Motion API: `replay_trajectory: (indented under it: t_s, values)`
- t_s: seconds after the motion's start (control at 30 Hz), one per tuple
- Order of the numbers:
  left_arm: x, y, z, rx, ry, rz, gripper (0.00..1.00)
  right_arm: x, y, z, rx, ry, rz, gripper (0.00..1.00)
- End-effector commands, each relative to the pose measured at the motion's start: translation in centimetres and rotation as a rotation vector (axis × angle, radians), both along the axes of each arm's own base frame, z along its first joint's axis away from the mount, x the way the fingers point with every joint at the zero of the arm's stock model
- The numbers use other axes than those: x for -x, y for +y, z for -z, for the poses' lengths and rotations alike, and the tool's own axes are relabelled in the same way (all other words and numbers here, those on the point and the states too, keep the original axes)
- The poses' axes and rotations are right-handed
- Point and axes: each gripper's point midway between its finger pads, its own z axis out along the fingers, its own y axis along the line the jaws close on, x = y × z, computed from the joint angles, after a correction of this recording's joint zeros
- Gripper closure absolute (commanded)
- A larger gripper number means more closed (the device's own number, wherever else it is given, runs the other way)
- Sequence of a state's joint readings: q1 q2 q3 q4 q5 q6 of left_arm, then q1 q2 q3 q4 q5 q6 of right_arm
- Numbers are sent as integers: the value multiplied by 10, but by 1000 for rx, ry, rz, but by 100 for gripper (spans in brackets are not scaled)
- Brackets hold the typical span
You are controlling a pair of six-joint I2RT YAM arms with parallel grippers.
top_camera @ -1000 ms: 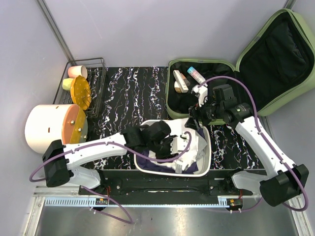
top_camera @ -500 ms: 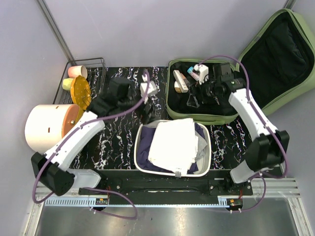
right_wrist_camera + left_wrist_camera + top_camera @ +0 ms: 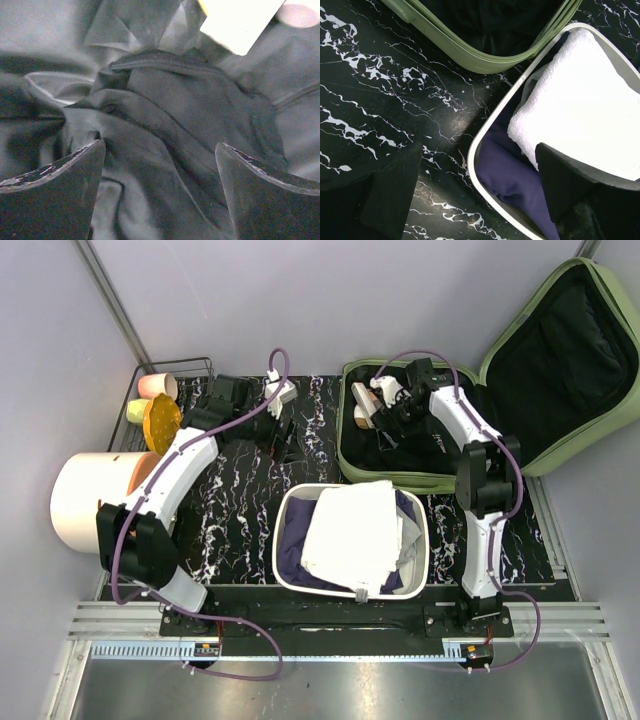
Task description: Open, take out, and arrange the luggage
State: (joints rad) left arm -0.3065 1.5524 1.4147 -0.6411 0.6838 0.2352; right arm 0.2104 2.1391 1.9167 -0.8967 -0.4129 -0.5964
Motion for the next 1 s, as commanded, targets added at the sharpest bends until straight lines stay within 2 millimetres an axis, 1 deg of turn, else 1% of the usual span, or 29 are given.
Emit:
replay_trajectory:
  t_s: [0.0,0.03,0.07,0.1,0.13,0.17,0.2,0.27,0.3,0.33,0.37,0.4,0.43,0.47,0.5,0.53,0.57,0.6,0.67,0.7,0.73,0.77,0.8,0.87,0.9,0.97]
  values:
    - [-12,0,-22,34,-52,18,1,16,0,30,23,116,-108,0]
    - [-15,0,-23,34,-52,16,1,18,0,37,25,133,-111,0]
    - [-18,0,-19,34,-37,10,1,20,0,43,28,144,-118,0]
    - [-20,0,-18,36,-32,6,1,24,-1,53,35,165,-134,0]
    - [-23,1,-19,36,-31,0,1,26,-2,56,37,170,-141,2]
    - [-26,1,-14,35,-15,-5,1,28,-3,61,39,176,-146,7]
    - [-29,3,-15,38,-13,-12,1,30,-3,64,41,183,-155,12]
    - [-33,2,-10,37,2,-17,1,30,-5,64,36,182,-156,23]
    - [-35,3,-9,38,8,-23,1,30,-5,62,28,180,-154,37]
    - [-38,3,-10,40,6,-25,1,28,-8,58,12,176,-142,43]
    - [-42,3,-6,40,20,-28,1,26,-11,56,1,175,-130,50]
    - [-43,2,-7,43,22,-29,1,21,-13,48,-14,159,-113,63]
    - [-46,2,-9,45,15,-30,1,17,-15,42,-31,150,-99,69]
    - [-48,1,-8,48,20,-30,1,12,-25,38,-44,144,-73,77]
    - [-50,1,-9,49,19,-28,1,6,-28,26,-61,117,-59,85]
    - [-52,0,-10,51,15,-29,1,2,-30,19,-91,106,-47,97]
    - [-54,0,-9,55,21,-25,1,-3,-41,11,-107,87,-23,100]
    - [-55,-1,-9,59,22,-24,1,-8,-45,-2,-125,59,-6,100]
    - [-58,-3,-7,63,27,-22,1,-13,-49,-23,-176,20,4,100]
    - [-58,-4,-7,67,29,-22,1,-17,-57,-31,-195,3,24,100]
    - [-58,-4,-6,68,32,-22,1,-17,-54,-40,-230,-8,17,100]
    - [-59,-6,-8,78,30,-23,1,-21,-60,-51,-250,-36,33,100]
    - [-59,-6,-5,80,37,-25,1,-24,-71,-58,-270,-52,57,100]
    - [-61,-7,-6,92,36,-33,1,-26,-71,-76,-330,-83,60,100]
    - [-60,-8,-5,93,40,-35,1,-28,-76,-83,-349,-97,71,100]
    - [-60,-8,-7,98,39,-36,1,-27,-74,-99,-397,-120,65,100]
